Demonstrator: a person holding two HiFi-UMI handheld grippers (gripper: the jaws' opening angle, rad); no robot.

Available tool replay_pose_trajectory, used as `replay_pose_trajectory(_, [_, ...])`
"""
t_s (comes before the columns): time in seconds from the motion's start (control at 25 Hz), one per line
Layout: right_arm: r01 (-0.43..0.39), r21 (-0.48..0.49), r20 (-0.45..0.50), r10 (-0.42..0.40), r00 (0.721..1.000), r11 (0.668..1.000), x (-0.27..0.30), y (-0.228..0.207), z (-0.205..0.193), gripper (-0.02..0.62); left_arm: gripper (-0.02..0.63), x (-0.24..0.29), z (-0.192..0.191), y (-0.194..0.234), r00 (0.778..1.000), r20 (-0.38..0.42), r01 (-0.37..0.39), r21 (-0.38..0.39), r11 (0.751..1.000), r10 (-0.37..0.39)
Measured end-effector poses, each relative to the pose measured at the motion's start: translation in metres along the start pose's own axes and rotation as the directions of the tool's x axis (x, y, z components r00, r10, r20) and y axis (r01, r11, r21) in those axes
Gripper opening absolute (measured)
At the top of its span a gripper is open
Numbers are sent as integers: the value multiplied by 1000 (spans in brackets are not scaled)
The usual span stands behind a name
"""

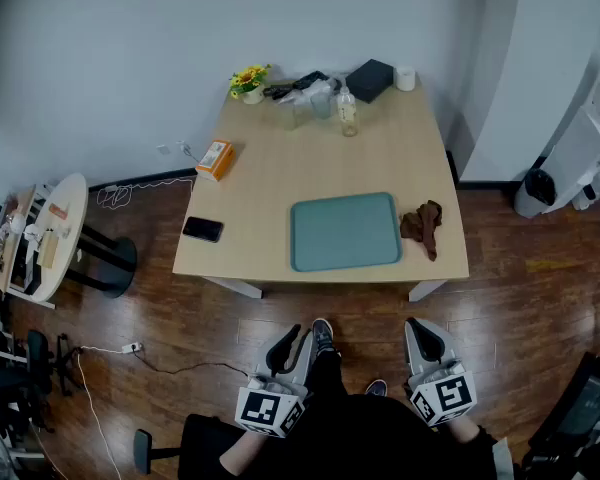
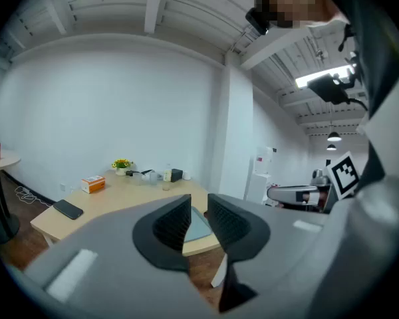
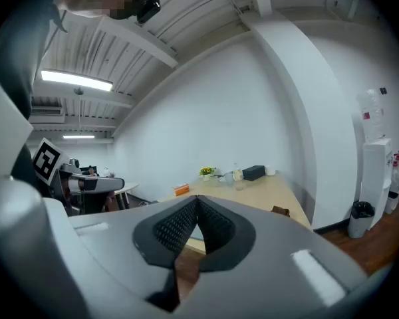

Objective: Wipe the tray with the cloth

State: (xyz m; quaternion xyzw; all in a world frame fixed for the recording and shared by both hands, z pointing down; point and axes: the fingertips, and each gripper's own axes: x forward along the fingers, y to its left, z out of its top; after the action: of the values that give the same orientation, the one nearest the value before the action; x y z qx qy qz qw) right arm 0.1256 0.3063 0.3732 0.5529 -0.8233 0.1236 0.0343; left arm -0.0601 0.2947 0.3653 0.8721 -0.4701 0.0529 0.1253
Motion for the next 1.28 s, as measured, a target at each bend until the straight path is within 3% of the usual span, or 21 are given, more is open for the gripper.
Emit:
replay_pose_trajectory(0.08, [17,-13,-9,-17,1000,1000,31,-11,-2,6,65,30,-2,27,1000,-3,-5,-23,1000,5])
replay_pose_trajectory(0.16, [33,-29,-22,-34,999,999,67,-21,0,31,120,63,0,57,1000,-16,3,-46,999,-4])
replay_pose_trajectory(0.28, [68,-52,-58,-71,996,996,128,-40,10,203,276,122,5,105,997,-58,48,-40,998,-51])
replay_pose_trajectory(0.36, [113,-60,-76,-117,990,992,162,-62,18,252,285,158,4,134,991,-102,80,-29,996,-83])
replay_pose_trajectory(0.52, [244,-88,-133,-254,958,966,209,-124,15,287,285,210,-13,188,971,-209,111,-32,993,-115])
replay_pose_trajectory(0.68, [300,-89,-161,-311,936,950,242,-163,10,299,285,237,-25,236,963,-265,18,-99,995,-44])
replay_pose_trajectory(0.88, [230,-89,-131,-240,962,969,287,-169,16,293,284,262,-5,258,974,-208,-114,-133,984,85])
replay_pose_trajectory(1.0, [213,-166,-193,-244,950,963,306,-183,-7,288,284,271,-22,253,959,-261,-141,-99,985,111])
replay_pose_trajectory(1.04, [236,-203,-254,-284,925,950,309,-198,-27,288,284,274,-38,255,945,-304,-147,-73,986,118])
replay_pose_trajectory(1.08, [269,-241,-336,-340,878,933,309,-217,-53,290,284,277,-57,260,927,-354,-157,-60,986,126])
replay_pose_trajectory(1.16, [325,-271,-508,-422,751,906,307,-257,-110,407,284,280,-97,273,883,-450,-190,-75,979,137])
replay_pose_trajectory(1.2, [344,-249,-577,-424,698,905,306,-272,-136,456,284,280,-115,279,861,-489,-208,-90,974,139])
replay_pose_trajectory(1.28, [376,-169,-660,-388,643,911,301,-293,-172,516,282,278,-142,286,830,-541,-234,-117,965,136])
